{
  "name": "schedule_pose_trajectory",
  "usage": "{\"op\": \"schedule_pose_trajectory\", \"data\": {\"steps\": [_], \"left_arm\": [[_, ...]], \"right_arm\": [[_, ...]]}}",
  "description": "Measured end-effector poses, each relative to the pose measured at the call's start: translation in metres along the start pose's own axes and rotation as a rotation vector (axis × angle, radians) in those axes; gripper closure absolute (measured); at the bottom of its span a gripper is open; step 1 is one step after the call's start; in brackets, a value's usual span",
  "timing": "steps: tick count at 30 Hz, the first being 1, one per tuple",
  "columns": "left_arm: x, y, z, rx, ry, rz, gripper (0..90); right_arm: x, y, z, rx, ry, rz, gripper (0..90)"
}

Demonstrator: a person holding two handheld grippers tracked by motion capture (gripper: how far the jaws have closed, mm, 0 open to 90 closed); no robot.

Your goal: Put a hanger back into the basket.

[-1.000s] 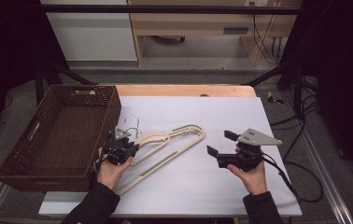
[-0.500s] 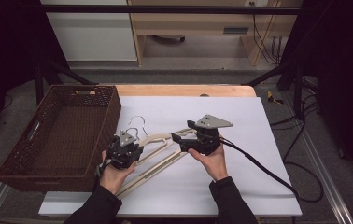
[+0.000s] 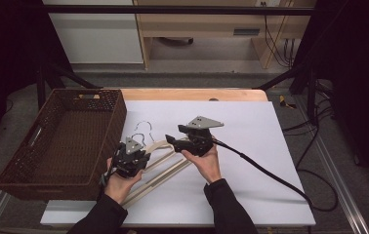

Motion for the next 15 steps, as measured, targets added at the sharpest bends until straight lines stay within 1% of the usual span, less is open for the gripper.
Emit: {"op": "schedule_pose_trajectory", "data": {"steps": [3, 4, 5, 6, 9, 10, 11, 13, 15], "left_arm": [[0.000, -0.001, 0.001, -0.001, 0.000, 0.007, 77.4], [0.000, -0.002, 0.002, 0.001, 0.003, 0.009, 77.4], [0.000, -0.002, 0.002, 0.001, 0.003, 0.009, 77.5], [0.000, -0.002, 0.002, 0.000, 0.006, 0.010, 77.5], [0.000, -0.003, 0.002, 0.003, 0.006, 0.011, 77.6], [0.000, -0.004, 0.003, 0.005, 0.007, 0.017, 77.7], [0.000, -0.004, 0.003, 0.005, 0.007, 0.017, 77.7], [0.000, -0.006, 0.004, 0.008, 0.013, 0.021, 77.9], [0.000, -0.006, 0.005, 0.010, 0.012, 0.024, 78.0]], "right_arm": [[-0.001, 0.005, -0.002, -0.007, -0.004, -0.005, 41.4], [-0.001, 0.008, -0.004, -0.019, 0.012, -0.005, 43.2], [-0.001, 0.008, -0.004, -0.019, 0.012, -0.005, 43.2], [-0.001, 0.012, -0.005, -0.020, 0.000, -0.009, 44.6], [-0.001, 0.015, -0.007, -0.028, 0.002, -0.017, 45.7], [-0.001, 0.018, -0.010, -0.035, -0.011, -0.024, 47.7], [-0.001, 0.018, -0.010, -0.035, -0.011, -0.024, 47.7], [-0.001, 0.023, -0.012, -0.058, 0.004, -0.023, 50.1], [0.000, 0.025, -0.013, -0.053, 0.001, -0.030, 50.5]]}}
Point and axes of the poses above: each handheld gripper's, and its own axes: y roughly forward along the jaws, x roughly out of its underside, z roughly to its right, the point moved 4 cm from there along y, roughly forward along the jaws, and after that the axes turned 4 degrees about -z, right-handed, at the moved point
